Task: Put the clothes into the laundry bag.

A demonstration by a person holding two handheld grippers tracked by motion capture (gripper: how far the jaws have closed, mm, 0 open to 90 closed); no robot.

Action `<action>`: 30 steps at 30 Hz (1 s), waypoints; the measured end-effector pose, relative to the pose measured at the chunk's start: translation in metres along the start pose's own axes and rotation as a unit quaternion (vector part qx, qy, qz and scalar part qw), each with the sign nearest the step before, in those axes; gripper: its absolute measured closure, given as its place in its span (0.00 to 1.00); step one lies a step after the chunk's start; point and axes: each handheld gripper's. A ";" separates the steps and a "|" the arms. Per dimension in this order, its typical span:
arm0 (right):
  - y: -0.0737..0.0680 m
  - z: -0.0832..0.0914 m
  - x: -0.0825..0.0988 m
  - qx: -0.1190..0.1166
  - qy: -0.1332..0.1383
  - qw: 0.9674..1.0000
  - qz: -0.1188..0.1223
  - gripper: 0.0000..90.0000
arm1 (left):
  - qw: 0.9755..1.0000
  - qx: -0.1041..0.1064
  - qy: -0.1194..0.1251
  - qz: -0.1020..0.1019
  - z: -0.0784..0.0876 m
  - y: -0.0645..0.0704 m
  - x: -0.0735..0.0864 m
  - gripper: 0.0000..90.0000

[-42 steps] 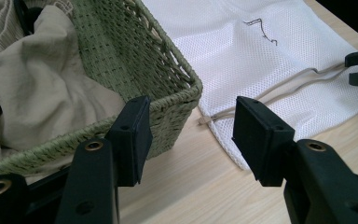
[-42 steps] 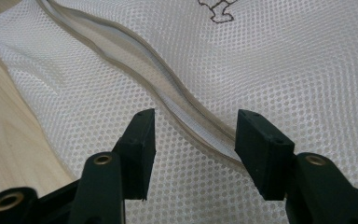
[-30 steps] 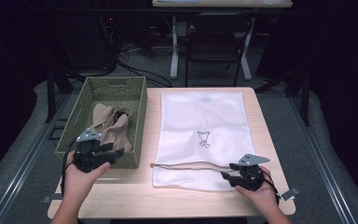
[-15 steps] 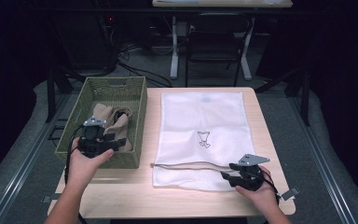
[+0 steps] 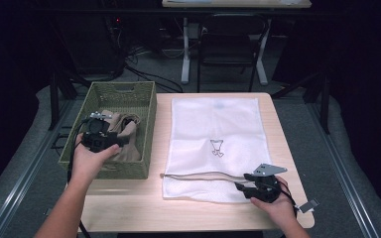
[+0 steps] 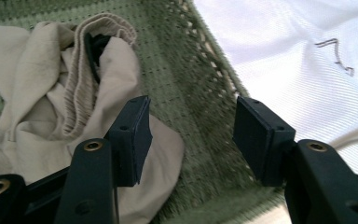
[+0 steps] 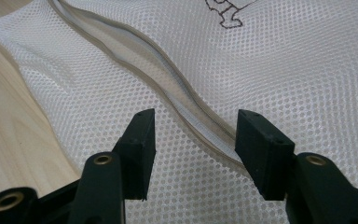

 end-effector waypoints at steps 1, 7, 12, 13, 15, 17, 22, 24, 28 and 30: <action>0.000 0.000 0.000 0.000 0.000 1.000 0.000 0.53 | 1.000 -0.002 -0.002 0.002 -0.002 -0.002 -0.001 0.52; 0.000 0.000 0.000 -0.001 -0.001 1.000 0.002 0.53 | 1.000 -0.013 -0.016 0.006 -0.014 -0.009 -0.005 0.53; 0.000 -0.001 0.000 -0.002 -0.002 1.000 0.002 0.53 | 1.000 -0.003 -0.022 0.003 -0.021 -0.012 -0.009 0.58; 0.000 -0.001 0.000 -0.002 -0.002 1.000 0.001 0.53 | 1.000 -0.003 -0.022 0.003 -0.021 -0.012 -0.009 0.58; 0.000 -0.001 0.000 -0.003 -0.002 1.000 0.000 0.53 | 1.000 0.004 -0.020 -0.002 -0.025 -0.012 -0.011 0.59; 0.000 -0.001 0.000 -0.003 -0.002 1.000 0.001 0.53 | 1.000 0.003 -0.018 -0.010 -0.026 -0.012 -0.013 0.60; 0.000 -0.001 0.000 -0.003 -0.003 1.000 0.000 0.53 | 1.000 -0.017 -0.013 -0.013 -0.028 -0.013 -0.018 0.57; 0.000 -0.001 0.000 -0.003 -0.002 1.000 0.001 0.53 | 1.000 -0.024 -0.017 -0.008 -0.028 -0.014 -0.020 0.52; 0.000 -0.001 0.000 -0.004 -0.003 1.000 0.000 0.53 | 0.999 -0.021 -0.024 0.002 -0.030 -0.017 -0.023 0.45; 0.000 -0.001 0.000 -0.004 -0.003 1.000 0.001 0.53 | 0.999 -0.020 -0.029 0.003 -0.032 -0.020 -0.025 0.45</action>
Point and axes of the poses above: each handheld gripper's, and its own axes: z roughly backward along the jaws, x roughly out of its underside, y roughly to its right, and after that the axes turned 6 degrees about y, right-handed
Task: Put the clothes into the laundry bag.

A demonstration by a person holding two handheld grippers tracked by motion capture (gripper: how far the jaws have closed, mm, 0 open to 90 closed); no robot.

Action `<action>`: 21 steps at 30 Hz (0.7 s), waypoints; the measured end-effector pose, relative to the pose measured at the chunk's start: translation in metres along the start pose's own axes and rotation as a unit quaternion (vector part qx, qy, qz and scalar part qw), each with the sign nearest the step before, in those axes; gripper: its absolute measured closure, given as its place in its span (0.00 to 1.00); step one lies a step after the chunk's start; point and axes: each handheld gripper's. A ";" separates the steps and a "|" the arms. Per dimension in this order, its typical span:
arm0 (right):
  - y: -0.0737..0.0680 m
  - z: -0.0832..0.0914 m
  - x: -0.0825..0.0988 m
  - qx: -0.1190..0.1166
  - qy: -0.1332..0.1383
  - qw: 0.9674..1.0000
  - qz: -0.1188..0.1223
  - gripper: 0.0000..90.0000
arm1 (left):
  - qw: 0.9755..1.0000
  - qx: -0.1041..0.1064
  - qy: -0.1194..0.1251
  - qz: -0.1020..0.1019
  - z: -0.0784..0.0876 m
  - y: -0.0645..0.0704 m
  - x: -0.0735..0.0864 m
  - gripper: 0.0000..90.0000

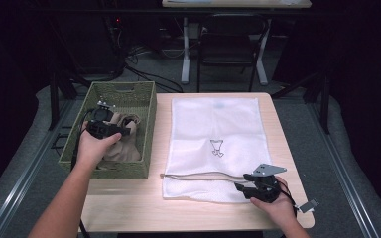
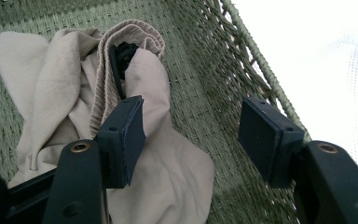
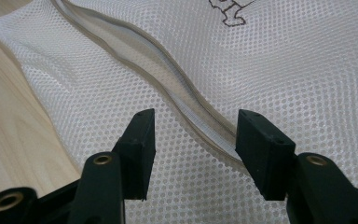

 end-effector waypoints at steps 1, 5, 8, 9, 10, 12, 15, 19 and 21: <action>0.000 0.000 0.000 0.000 0.000 1.000 0.000 0.53 | 1.000 -0.005 -0.004 0.002 -0.001 -0.001 -0.001 0.45; 0.000 0.000 0.000 0.000 0.000 1.000 0.000 0.53 | 1.000 -0.019 -0.007 0.000 -0.004 -0.005 -0.003 0.37; 0.000 0.000 0.000 0.000 -0.001 1.000 -0.001 0.53 | 1.000 -0.026 -0.006 0.000 -0.007 -0.009 -0.006 0.34; 0.000 0.000 0.000 0.000 -0.001 1.000 -0.001 0.53 | 1.000 -0.026 -0.006 0.000 -0.007 -0.009 -0.006 0.33; 0.000 0.000 0.000 0.000 -0.001 1.000 -0.002 0.53 | 1.000 -0.029 -0.006 0.001 -0.008 -0.009 -0.007 0.31; 0.000 0.000 0.000 0.000 -0.001 1.000 -0.001 0.53 | 0.999 -0.034 -0.008 0.000 -0.010 -0.011 -0.009 0.30; 0.000 0.000 0.000 0.000 -0.001 1.000 -0.001 0.53 | 0.999 -0.041 -0.013 -0.004 -0.013 -0.011 -0.010 0.29; 0.000 0.000 0.000 -0.001 -0.001 1.000 -0.001 0.53 | 0.998 -0.047 -0.028 -0.007 -0.018 -0.013 -0.011 0.29; 0.001 0.000 0.000 -0.001 -0.001 1.000 -0.001 0.52 | 0.998 -0.048 -0.032 -0.008 -0.019 -0.014 -0.011 0.29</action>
Point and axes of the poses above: each handheld gripper's, and its own axes: z roughly backward along the jaws, x roughly out of its underside, y roughly to its right, and after that the axes turned 6 degrees about y, right-handed
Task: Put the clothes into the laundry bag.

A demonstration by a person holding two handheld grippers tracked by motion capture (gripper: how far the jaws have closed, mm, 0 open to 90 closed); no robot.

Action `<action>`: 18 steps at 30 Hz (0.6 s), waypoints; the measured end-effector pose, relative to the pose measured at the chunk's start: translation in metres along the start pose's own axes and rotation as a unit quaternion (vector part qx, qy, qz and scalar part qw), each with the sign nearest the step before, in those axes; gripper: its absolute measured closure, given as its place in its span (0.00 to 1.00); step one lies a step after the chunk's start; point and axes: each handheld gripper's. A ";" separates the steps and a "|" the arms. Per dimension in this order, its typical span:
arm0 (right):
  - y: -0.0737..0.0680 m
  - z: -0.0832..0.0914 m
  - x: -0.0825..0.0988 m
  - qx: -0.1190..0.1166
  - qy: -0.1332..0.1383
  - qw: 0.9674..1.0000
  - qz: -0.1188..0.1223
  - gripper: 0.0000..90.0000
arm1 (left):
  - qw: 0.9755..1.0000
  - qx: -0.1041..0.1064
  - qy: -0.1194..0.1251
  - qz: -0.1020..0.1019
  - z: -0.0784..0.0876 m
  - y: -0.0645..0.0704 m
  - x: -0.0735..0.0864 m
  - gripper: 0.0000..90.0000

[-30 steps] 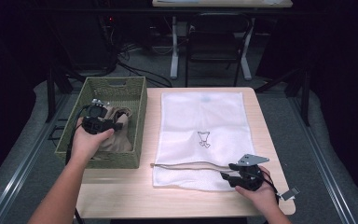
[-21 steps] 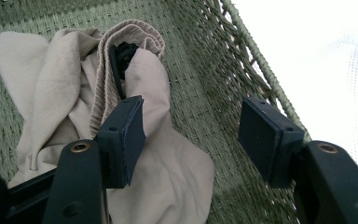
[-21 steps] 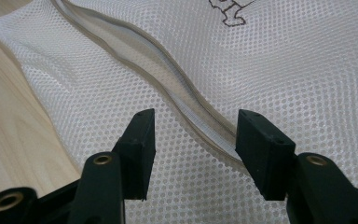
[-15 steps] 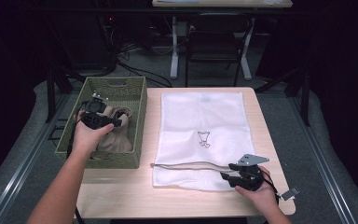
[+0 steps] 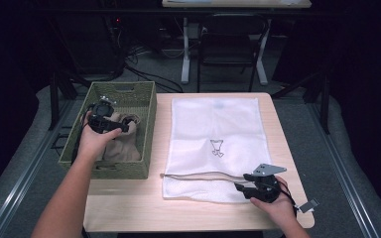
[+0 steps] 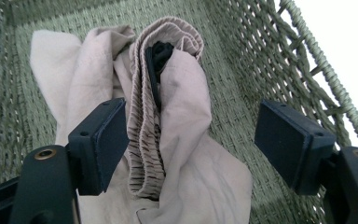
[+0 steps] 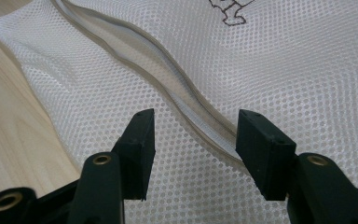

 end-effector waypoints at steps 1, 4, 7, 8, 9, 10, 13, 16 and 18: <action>0.000 0.000 0.000 0.000 0.000 1.000 0.000 0.52 | 1.000 -0.005 -0.002 0.002 -0.002 -0.001 0.000 0.29; 0.000 0.000 0.000 -0.001 0.000 1.000 -0.001 0.52 | 1.000 -0.006 -0.008 0.003 -0.005 -0.003 0.000 0.29; 0.000 0.000 0.000 0.000 0.000 1.000 -0.001 0.52 | 1.000 -0.009 -0.011 0.002 -0.007 -0.006 0.000 0.29; 0.000 0.000 0.000 -0.001 0.000 1.000 0.000 0.52 | 1.000 -0.011 -0.011 0.004 -0.008 -0.006 0.001 0.29; 0.000 0.000 0.000 0.000 0.000 1.000 -0.001 0.52 | 1.000 -0.016 -0.013 0.004 -0.008 -0.007 0.001 0.29; 0.000 0.000 0.000 0.000 0.000 1.000 0.000 0.52 | 1.000 -0.024 -0.012 0.006 -0.008 -0.007 0.001 0.29; 0.000 0.000 0.000 0.000 0.000 1.000 -0.001 0.52 | 1.000 -0.025 -0.013 0.007 -0.009 -0.008 0.001 0.29; 0.000 0.000 0.000 -0.001 -0.001 1.000 -0.001 0.52 | 0.999 -0.025 -0.020 0.007 -0.013 -0.010 0.001 0.28; 0.000 0.000 0.000 -0.001 -0.001 1.000 -0.001 0.52 | 0.999 -0.025 -0.035 0.004 -0.018 -0.009 0.002 0.27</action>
Point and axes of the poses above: each handheld gripper's, and its own axes: z roughly backward along the jaws, x roughly out of its underside, y roughly to its right, and after that the axes turned 6 degrees about y, right-handed
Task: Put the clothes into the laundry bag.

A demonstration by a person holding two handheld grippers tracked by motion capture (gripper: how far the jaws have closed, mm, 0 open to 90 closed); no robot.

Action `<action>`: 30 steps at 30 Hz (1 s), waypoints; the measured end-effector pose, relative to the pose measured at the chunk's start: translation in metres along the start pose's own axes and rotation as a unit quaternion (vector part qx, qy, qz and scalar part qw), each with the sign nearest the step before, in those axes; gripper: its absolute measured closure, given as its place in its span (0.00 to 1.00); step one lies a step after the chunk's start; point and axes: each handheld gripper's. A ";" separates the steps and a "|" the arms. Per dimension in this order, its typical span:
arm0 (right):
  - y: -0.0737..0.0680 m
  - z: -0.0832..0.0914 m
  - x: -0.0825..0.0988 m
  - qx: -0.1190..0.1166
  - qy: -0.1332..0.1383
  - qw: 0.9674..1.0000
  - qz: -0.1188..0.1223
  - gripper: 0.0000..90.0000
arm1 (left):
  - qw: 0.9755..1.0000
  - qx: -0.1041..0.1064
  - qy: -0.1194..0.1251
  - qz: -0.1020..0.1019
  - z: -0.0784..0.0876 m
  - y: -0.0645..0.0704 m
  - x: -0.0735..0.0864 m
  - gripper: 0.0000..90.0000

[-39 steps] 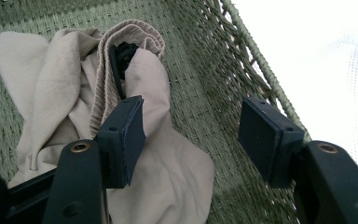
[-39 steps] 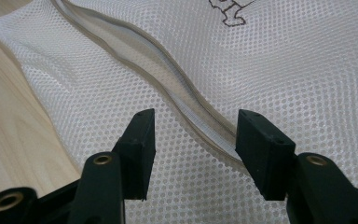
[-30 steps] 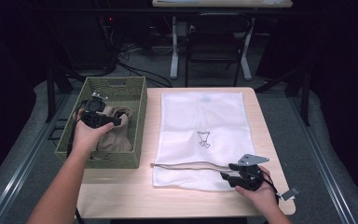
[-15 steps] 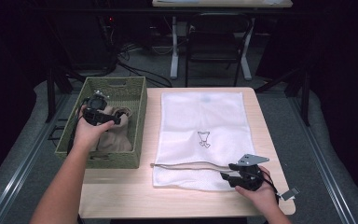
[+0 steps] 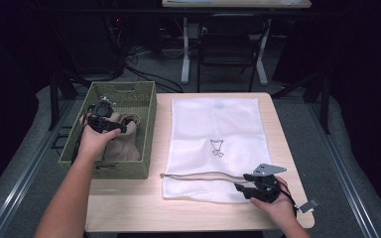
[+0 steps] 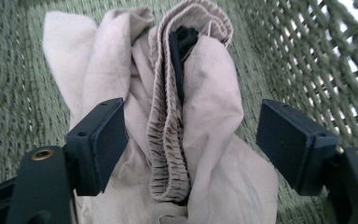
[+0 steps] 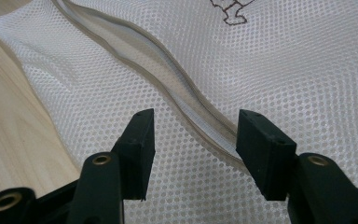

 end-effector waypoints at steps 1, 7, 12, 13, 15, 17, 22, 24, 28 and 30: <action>0.000 0.000 0.000 0.000 0.000 1.000 -0.001 0.52 | 1.000 -0.001 -0.003 -0.002 -0.001 0.000 0.000 0.27; 0.000 0.000 0.000 -0.001 0.000 1.000 -0.001 0.52 | 1.000 -0.004 -0.008 -0.002 -0.008 0.001 0.002 0.27; 0.000 0.000 0.000 -0.001 -0.001 1.000 0.001 0.52 | 1.000 -0.004 -0.017 0.006 -0.017 -0.002 0.006 0.27; 0.000 0.000 0.000 -0.001 -0.001 1.000 0.001 0.52 | 1.000 -0.003 -0.022 0.009 -0.021 -0.002 0.007 0.27; 0.000 0.000 0.000 -0.002 -0.001 1.000 0.001 0.52 | 1.000 -0.009 -0.024 0.008 -0.024 -0.003 0.009 0.27; 0.000 -0.001 0.000 -0.001 -0.002 1.000 0.000 0.52 | 1.000 -0.009 -0.028 0.008 -0.026 -0.004 0.009 0.27; 0.000 -0.001 0.000 -0.002 -0.003 1.000 0.000 0.52 | 0.999 -0.015 -0.030 0.009 -0.027 -0.006 0.009 0.27; 0.000 -0.001 0.000 -0.003 -0.004 1.000 0.000 0.52 | 0.999 -0.024 -0.031 0.010 -0.029 -0.008 0.009 0.27; 0.000 -0.001 0.000 -0.003 -0.004 1.000 0.000 0.52 | 0.999 -0.032 -0.035 0.016 -0.031 -0.013 0.011 0.26; 0.000 -0.001 0.000 -0.004 -0.003 1.000 0.000 0.52 | 0.999 -0.033 -0.034 0.018 -0.031 -0.014 0.011 0.26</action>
Point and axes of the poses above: each handheld gripper's, and its own axes: z roughly backward along the jaws, x roughly out of its underside, y roughly to its right, and after that the axes turned 6 degrees about y, right-handed
